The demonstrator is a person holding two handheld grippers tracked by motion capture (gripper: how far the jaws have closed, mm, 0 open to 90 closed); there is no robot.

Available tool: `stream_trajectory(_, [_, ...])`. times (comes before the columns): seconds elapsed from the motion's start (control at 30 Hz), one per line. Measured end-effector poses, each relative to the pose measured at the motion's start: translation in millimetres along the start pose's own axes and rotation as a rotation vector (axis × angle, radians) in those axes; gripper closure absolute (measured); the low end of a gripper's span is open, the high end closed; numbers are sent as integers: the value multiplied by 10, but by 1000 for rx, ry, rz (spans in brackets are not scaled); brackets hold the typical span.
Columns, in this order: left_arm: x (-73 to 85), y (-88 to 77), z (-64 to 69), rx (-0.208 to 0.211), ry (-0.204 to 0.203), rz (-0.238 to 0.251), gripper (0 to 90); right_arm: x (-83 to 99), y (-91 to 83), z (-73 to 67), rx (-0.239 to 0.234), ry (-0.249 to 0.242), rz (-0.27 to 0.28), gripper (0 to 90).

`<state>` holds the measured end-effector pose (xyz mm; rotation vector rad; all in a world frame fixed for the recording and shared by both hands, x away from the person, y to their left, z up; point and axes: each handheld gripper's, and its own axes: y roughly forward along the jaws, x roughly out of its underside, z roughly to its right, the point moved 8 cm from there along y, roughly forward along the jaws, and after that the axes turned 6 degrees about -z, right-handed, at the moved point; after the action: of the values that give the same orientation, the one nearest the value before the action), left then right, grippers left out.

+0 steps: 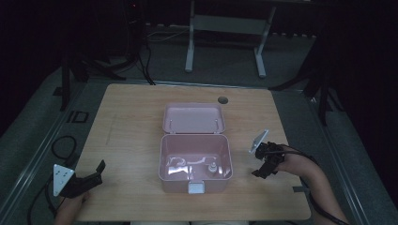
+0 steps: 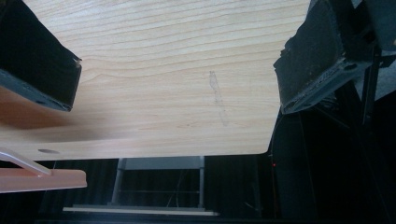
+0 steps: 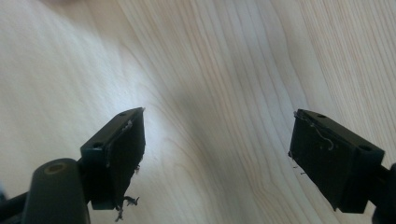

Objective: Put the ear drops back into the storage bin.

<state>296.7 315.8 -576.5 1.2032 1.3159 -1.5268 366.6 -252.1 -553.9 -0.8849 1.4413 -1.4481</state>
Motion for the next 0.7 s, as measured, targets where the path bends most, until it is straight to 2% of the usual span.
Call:
stream_trajectory(0.43, [0,-1,0,-1,1,1,4,235,157,109,63,118,75,179])
stream_trajectory(0.6, [0,-1,-1,-1,-1,2,4,253,228,130,101,186,144,179])
stream_trajectory(0.7, [-1,-3,-1,0,-1,3,4,256,277,148,122,244,188,178])
